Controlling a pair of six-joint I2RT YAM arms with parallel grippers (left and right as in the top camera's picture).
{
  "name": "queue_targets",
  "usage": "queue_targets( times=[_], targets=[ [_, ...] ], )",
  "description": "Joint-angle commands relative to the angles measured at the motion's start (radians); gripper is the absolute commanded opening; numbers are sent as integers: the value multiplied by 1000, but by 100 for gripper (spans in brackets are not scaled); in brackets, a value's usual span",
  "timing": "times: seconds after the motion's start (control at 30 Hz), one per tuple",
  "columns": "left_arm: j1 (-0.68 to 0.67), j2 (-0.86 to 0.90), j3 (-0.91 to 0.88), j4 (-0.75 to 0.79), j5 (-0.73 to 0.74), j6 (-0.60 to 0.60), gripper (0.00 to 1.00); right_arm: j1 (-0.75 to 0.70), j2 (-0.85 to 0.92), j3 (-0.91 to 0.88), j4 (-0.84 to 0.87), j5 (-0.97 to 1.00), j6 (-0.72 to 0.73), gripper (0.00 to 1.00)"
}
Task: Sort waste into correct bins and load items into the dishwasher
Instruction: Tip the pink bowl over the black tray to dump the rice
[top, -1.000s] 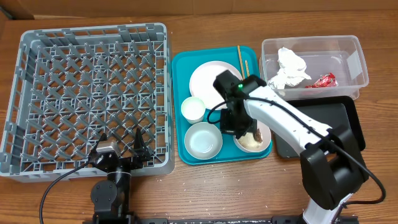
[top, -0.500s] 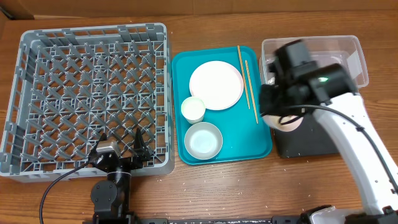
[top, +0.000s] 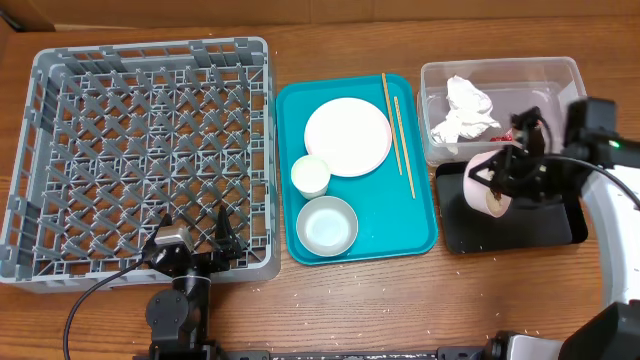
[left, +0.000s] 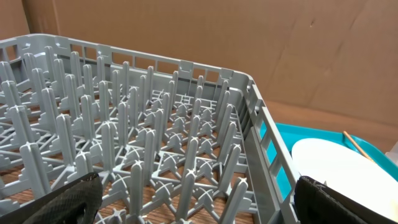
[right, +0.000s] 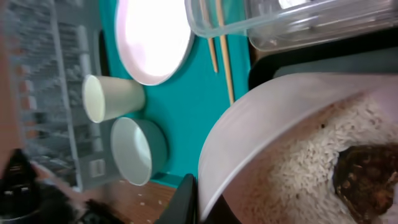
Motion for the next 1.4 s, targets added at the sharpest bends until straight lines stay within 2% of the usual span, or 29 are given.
queue_targets(
  times=[0.0, 0.1, 0.3, 0.6, 0.87, 1.1, 1.27, 1.37],
  targets=[
    [4, -9, -4, 3, 1, 19, 100, -102, -13, -71, 31, -266, -140, 4],
    [4, -9, -4, 3, 1, 19, 100, -172, -9, -147, 104, -418, -156, 4],
    [4, -9, -4, 2, 1, 19, 100, -267, 25, -271, 212, -580, -156, 4],
    [4, -9, -4, 3, 1, 19, 100, -407, 104, -304, 220, -834, -155, 4],
    [4, -9, -4, 3, 1, 19, 100, -439, 126, -304, 259, -871, -68, 4],
    [4, -9, -4, 3, 1, 19, 100, -440, 132, -303, 309, -871, 198, 4],
    [4, -9, -4, 2, 1, 19, 100, -440, 133, -303, 320, -871, 344, 4],
    [4, -9, -4, 3, 1, 19, 100, -440, 132, -303, 343, -871, 381, 4]
  ],
)
